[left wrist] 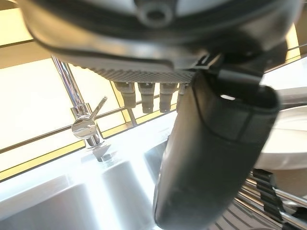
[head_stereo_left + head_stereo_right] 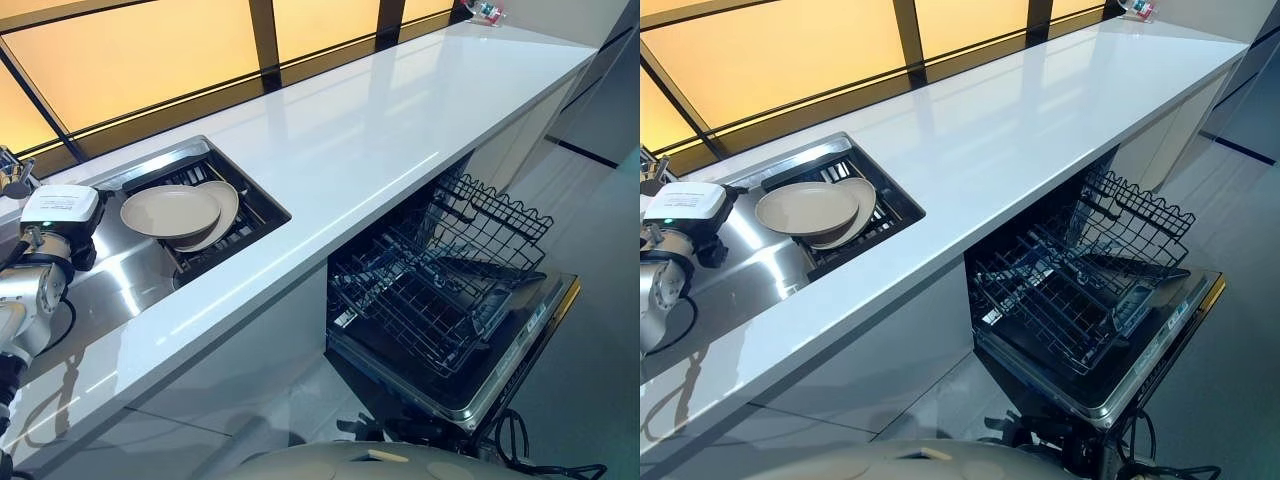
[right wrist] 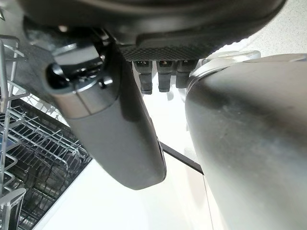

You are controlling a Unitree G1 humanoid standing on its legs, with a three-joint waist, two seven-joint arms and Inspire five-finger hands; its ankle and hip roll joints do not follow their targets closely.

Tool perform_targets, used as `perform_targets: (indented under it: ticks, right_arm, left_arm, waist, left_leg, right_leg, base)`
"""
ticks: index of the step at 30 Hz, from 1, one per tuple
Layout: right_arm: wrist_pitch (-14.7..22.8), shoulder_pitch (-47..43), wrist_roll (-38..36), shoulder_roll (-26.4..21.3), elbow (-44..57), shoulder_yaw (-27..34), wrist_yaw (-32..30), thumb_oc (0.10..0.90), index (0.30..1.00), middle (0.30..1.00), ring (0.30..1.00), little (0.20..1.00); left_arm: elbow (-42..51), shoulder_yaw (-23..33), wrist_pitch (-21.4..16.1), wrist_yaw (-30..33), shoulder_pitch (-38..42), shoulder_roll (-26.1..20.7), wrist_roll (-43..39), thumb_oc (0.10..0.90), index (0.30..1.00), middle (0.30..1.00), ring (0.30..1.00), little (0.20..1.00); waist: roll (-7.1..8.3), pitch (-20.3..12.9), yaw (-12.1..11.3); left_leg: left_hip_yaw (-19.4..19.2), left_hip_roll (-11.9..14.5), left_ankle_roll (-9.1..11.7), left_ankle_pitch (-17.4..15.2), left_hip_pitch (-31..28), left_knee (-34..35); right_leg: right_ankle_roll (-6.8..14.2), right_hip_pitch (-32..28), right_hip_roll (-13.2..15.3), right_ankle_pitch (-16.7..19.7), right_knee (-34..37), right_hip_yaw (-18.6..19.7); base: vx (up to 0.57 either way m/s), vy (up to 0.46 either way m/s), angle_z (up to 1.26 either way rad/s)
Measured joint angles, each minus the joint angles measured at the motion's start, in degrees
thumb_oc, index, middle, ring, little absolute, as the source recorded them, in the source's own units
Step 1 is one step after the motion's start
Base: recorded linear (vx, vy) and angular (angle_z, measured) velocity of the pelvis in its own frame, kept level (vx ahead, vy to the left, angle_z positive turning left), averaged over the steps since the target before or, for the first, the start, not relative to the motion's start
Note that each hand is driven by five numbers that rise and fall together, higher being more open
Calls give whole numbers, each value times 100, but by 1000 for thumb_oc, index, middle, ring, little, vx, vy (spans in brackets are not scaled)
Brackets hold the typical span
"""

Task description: Pick up plates and place into dishwasher.

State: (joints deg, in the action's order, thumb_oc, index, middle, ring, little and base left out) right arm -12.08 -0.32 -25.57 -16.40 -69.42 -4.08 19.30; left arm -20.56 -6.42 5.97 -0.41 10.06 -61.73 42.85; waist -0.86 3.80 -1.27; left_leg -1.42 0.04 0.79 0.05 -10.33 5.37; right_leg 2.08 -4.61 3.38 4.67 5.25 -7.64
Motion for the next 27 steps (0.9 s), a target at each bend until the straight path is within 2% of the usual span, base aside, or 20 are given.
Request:
perform_targets:
  ticks: [9, 18, 27]
  right_arm:
    - [1, 1, 29, 1, -9, 86, 41, 800, 900, 900, 900, 900]
    - [15, -12, 41, 4, -6, 107, 89, 800, 900, 900, 900, 900]
    - [37, -13, 41, 6, -3, 115, 95, 800, 900, 900, 900, 900]
  left_arm:
    - [0, -80, -33, 225, 4, 75, -10, 800, 900, 900, 900, 900]
    - [0, -518, -3, 339, 12, 290, -8, 800, 900, 900, 900, 900]
    - [-5, -721, 7, 367, 14, 486, 4, 800, 900, 900, 900, 900]
  waist:
    - [8, 0, 17]
    - [12, 3, 159]
    - [11, 10, 205]
  left_leg:
    - [-31, -2, 0, -1, -1, 2]
    - [-95, -5, -2, -3, -5, 3]
    - [-132, -5, -5, -14, -5, 3]
  right_leg:
    - [7, 13, -3, 5, 1, 59]
    - [9, 25, -4, 8, 1, 87]
    - [10, 28, -3, 8, 0, 102]
  base:
    - [3, 8, -1]
    - [27, 30, -3]
    - [37, 20, -2]
